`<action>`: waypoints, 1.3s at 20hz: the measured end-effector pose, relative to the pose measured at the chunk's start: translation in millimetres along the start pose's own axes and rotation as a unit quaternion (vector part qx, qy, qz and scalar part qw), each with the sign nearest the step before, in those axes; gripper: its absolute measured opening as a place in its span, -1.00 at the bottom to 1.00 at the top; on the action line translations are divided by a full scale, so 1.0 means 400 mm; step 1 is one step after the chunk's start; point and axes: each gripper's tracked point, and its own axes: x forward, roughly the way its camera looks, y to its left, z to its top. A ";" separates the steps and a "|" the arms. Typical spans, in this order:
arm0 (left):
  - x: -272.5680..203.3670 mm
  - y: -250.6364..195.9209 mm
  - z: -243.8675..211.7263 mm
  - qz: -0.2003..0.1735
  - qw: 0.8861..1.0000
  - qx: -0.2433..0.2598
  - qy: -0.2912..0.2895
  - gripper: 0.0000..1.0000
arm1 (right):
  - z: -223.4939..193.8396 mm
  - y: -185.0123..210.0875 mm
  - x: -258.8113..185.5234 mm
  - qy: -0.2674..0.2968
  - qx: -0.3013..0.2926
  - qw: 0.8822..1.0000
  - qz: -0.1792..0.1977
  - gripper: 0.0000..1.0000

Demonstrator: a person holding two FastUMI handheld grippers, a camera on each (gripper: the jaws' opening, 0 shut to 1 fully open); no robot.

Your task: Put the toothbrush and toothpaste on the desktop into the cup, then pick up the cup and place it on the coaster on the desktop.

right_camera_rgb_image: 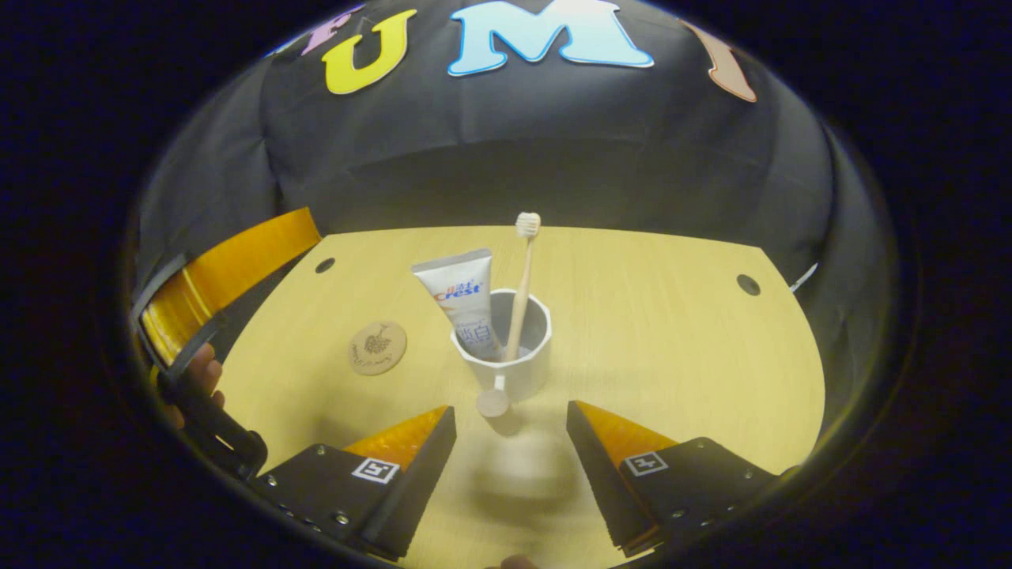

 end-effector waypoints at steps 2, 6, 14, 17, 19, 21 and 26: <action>-0.022 0.029 0.001 0.017 1.000 0.003 0.003 0.91 | -0.006 0.008 0.026 0.013 -0.013 1.000 -0.004 0.75; -0.073 0.053 -0.001 0.025 1.000 -0.009 0.009 0.92 | -0.021 0.010 0.079 0.046 -0.034 0.998 -0.019 0.75; -0.141 0.074 -0.036 0.032 0.999 -0.024 0.032 0.92 | -0.050 0.005 0.143 0.115 -0.039 0.992 -0.028 0.73; -0.160 0.092 -0.044 0.038 0.998 -0.023 0.038 0.92 | -0.049 0.003 0.159 0.134 -0.030 0.990 -0.024 0.72; -0.170 0.105 -0.047 0.042 0.998 -0.025 0.040 0.92 | -0.051 -0.002 0.166 0.144 -0.028 0.989 -0.027 0.70; -0.173 0.114 -0.047 0.046 0.998 -0.025 0.041 0.92 | -0.058 0.000 0.171 0.158 -0.019 0.987 -0.026 0.50; -0.188 0.122 -0.052 0.050 0.997 -0.035 0.044 0.92 | -0.056 -0.017 0.178 0.160 0.006 0.986 -0.044 -0.26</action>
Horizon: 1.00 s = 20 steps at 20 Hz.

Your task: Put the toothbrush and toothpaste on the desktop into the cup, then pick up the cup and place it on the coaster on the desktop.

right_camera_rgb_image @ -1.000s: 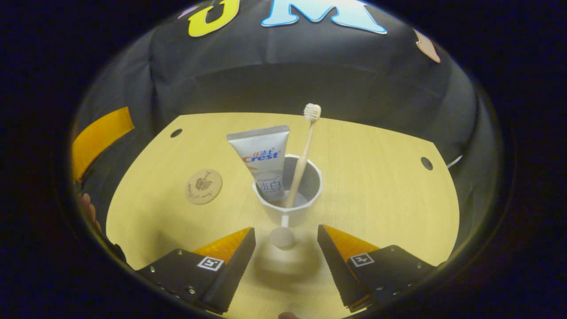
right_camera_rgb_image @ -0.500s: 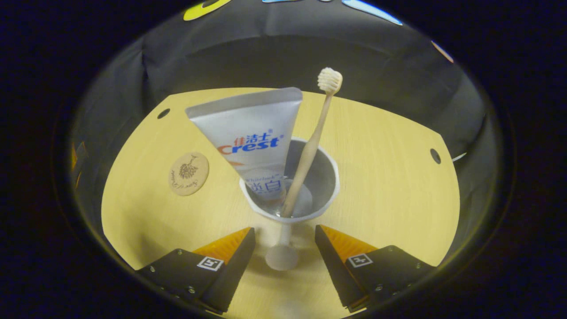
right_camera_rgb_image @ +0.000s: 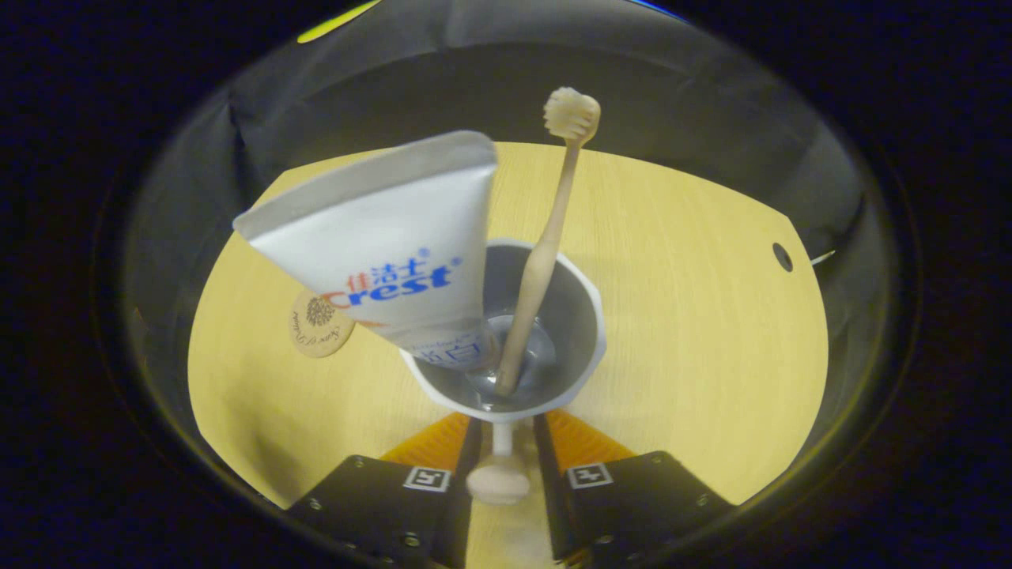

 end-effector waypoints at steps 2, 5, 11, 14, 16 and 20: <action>-0.006 0.006 -0.005 0.001 1.000 -0.002 0.002 0.92 | -0.005 0.000 -0.005 0.004 0.010 1.000 0.003 -0.42; -0.014 0.014 -0.006 0.004 1.000 -0.004 0.003 0.86 | -0.004 -0.001 -0.004 -0.004 0.002 1.000 0.001 -0.46; -0.039 0.038 -0.001 0.010 1.000 -0.004 0.000 0.92 | -0.006 0.012 -0.008 -0.023 0.024 0.999 0.014 -0.51; -0.053 0.051 0.004 0.015 1.000 -0.003 -0.002 0.92 | 0.000 0.021 -0.027 -0.034 0.010 0.999 0.014 -0.52; -0.068 0.061 0.006 0.018 1.000 -0.006 -0.004 0.92 | 0.002 0.062 -0.041 -0.040 0.003 0.999 0.021 -0.51; -0.112 0.105 0.009 0.028 1.000 -0.007 -0.011 0.92 | 0.013 0.136 -0.051 -0.044 -0.016 0.998 0.034 -0.52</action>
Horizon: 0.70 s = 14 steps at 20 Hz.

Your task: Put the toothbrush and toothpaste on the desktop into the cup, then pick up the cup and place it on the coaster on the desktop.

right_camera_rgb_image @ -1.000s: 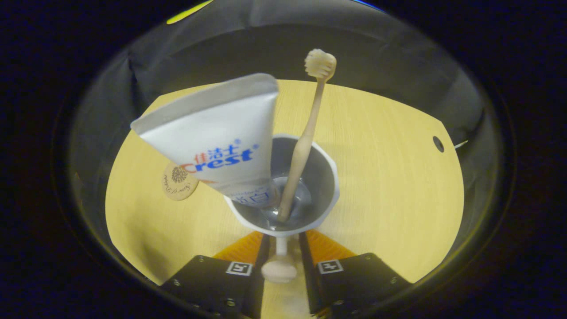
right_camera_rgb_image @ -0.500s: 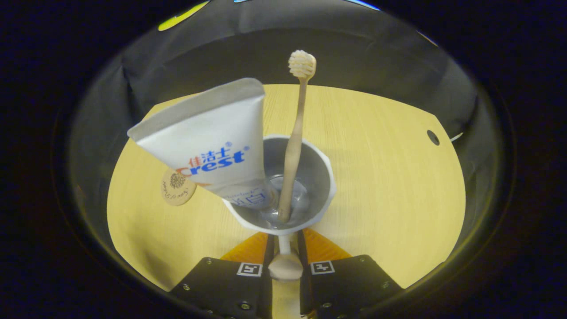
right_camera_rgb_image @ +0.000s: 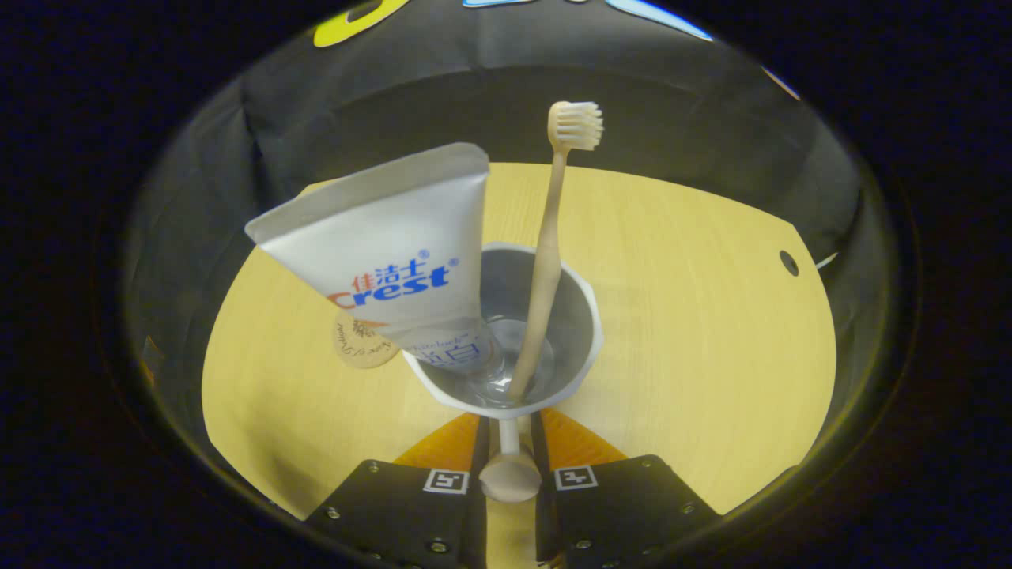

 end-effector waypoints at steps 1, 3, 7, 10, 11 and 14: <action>-0.010 0.010 0.002 0.004 1.000 0.001 -0.002 0.97 | 0.005 0.022 0.000 -0.003 -0.007 1.000 0.003 -0.51; -0.029 0.036 -0.002 0.010 1.000 0.001 -0.002 0.92 | 0.019 0.064 0.004 -0.006 -0.020 1.000 0.007 -0.51; -0.061 0.074 -0.012 0.020 1.000 -0.008 0.002 0.92 | 0.044 0.148 0.013 -0.006 -0.040 0.999 0.021 -0.52; -0.084 0.102 -0.014 0.025 1.000 -0.010 0.003 0.92 | 0.057 0.206 0.031 -0.005 -0.057 0.998 0.028 -0.51; -0.092 0.113 -0.016 0.027 1.000 -0.010 0.004 0.92 | 0.057 0.225 0.037 -0.005 -0.065 0.997 0.029 -0.51; -0.109 0.151 -0.023 0.036 0.999 -0.008 0.007 0.92 | 0.065 0.262 0.057 -0.002 -0.093 0.995 0.025 -0.52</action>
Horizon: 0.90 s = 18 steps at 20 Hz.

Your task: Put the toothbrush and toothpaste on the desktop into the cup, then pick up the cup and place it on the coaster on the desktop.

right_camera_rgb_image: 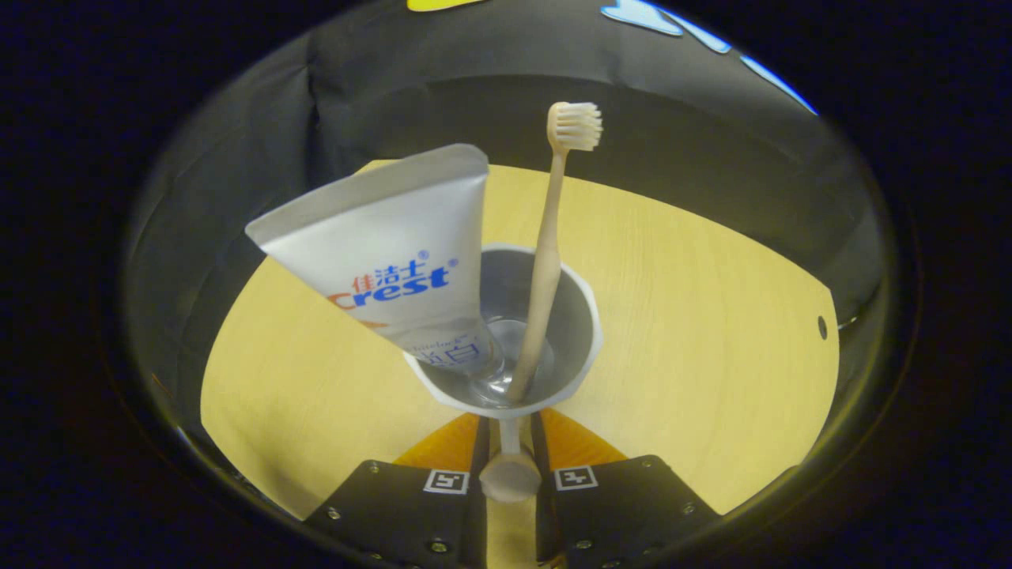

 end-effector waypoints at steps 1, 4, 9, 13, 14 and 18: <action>-0.003 0.012 -0.006 0.003 1.000 -0.001 0.002 0.92 | -0.003 0.001 -0.002 0.001 -0.005 1.000 -0.001 -0.52; -0.014 0.044 -0.013 0.011 1.000 -0.007 0.005 0.92 | 0.004 0.009 -0.002 0.012 -0.013 1.000 0.001 -0.52; -0.011 0.073 -0.020 0.019 1.000 -0.013 0.007 0.92 | 0.025 0.031 0.007 0.020 -0.032 0.999 -0.006 -0.53; -0.004 0.082 -0.023 0.019 1.000 -0.015 0.008 0.92 | 0.021 0.020 0.011 0.025 -0.024 0.999 -0.002 -0.51; -0.001 0.083 -0.023 0.019 1.000 -0.015 0.009 0.92 | 0.022 0.017 0.012 0.026 -0.019 0.999 -0.001 -0.50; -0.007 0.072 -0.015 0.016 1.000 -0.015 0.010 0.86 | 0.017 0.007 0.000 0.023 -0.012 1.000 -0.002 -0.46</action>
